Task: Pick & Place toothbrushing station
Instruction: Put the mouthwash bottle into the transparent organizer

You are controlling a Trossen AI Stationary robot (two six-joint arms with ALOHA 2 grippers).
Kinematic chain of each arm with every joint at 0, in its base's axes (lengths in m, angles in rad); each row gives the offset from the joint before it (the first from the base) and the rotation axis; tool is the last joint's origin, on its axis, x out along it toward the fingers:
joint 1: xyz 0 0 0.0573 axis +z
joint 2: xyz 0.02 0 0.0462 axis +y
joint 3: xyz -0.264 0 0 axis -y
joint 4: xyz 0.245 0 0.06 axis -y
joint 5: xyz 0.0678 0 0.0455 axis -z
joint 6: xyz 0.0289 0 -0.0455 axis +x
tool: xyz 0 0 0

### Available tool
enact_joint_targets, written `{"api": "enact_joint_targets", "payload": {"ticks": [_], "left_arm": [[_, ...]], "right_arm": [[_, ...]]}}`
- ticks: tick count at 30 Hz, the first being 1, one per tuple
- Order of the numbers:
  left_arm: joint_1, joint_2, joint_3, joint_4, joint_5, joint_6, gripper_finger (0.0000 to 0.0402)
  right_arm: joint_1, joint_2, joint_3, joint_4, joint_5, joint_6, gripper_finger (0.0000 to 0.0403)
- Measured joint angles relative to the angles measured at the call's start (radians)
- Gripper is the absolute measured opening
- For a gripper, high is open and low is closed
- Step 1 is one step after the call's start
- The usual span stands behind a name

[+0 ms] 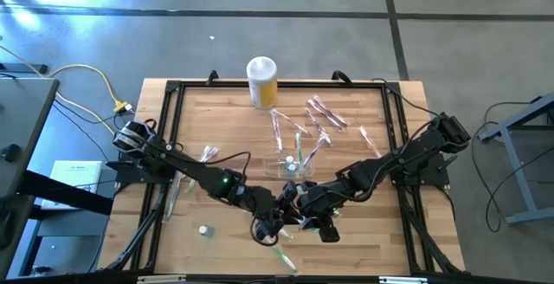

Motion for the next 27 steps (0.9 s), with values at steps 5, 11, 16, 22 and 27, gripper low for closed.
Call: {"api": "enact_joint_targets", "payload": {"ticks": [5, 11, 16, 22, 27], "left_arm": [[-0.014, -0.006, 0.000, -0.015, 0.002, -0.004, 0.0065], [-0.088, -0.046, -0.002, -0.071, -0.159, -0.008, 0.0065], [-0.147, -0.077, -0.002, -0.149, -0.247, -0.080, 0.0065], [-0.135, -0.078, -0.003, -0.102, -0.240, -0.265, 0.0065], [-0.086, -0.080, -0.003, -0.082, -0.218, -0.345, 0.0065]], "right_arm": [[0.006, 0.000, 0.000, -0.011, 0.016, -0.011, 0.0088], [0.051, 0.000, 0.004, -0.052, 0.109, 0.008, 0.0086], [0.107, -0.028, 0.004, -0.075, 0.251, 0.011, 0.0085], [0.182, -0.069, 0.004, -0.015, 0.469, -0.072, 0.0086], [0.219, -0.071, 0.003, 0.014, 0.511, -0.123, 0.0084]]}}
